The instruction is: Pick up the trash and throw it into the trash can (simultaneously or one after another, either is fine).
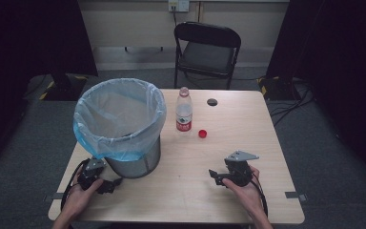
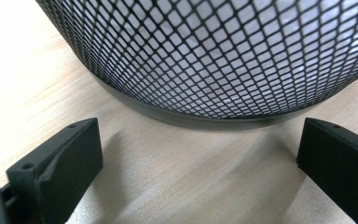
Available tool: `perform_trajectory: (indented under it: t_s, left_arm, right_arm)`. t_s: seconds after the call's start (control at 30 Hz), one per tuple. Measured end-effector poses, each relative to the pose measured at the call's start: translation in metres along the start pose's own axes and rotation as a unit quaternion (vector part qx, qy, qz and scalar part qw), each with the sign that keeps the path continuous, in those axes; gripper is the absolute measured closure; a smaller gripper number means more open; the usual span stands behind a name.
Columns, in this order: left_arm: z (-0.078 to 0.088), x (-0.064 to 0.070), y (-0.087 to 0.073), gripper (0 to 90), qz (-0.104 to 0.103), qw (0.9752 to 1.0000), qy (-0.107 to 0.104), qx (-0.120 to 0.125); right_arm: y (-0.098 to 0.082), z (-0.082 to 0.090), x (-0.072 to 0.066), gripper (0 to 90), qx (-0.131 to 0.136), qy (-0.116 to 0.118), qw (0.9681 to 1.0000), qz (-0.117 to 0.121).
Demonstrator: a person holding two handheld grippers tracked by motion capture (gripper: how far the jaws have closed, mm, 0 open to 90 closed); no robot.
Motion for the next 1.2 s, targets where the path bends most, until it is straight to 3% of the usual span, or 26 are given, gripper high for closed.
perform_trajectory:
  t_s: [0.37,0.73,1.2]
  left_arm:
    - [0.0,0.0,0.0,0.0,0.0,1.0,0.0,0.0]
    - [0.0,0.0,0.0,0.0,0.0,1.0,0.0,0.0]
    - [0.0,0.0,0.0,0.0,0.0,1.0,0.0,0.0]
  right_arm:
    - [0.018,-0.006,0.002,20.9,0.0,0.02,0.9997,0.015]
    - [0.043,-0.012,0.01,21.0,0.019,0.018,0.9995,0.016]
    - [0.068,-0.019,0.016,20.0,0.019,0.024,0.9992,0.026]
Point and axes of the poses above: each handheld gripper's, and its own axes: z roughly backward along the jaws, y roughly out of its top, x roughly to its right, the point moved 1 cm from there along -z, roughly forward along the jaws, and after that the axes turned 8 degrees about y, right-handed, at the moved point
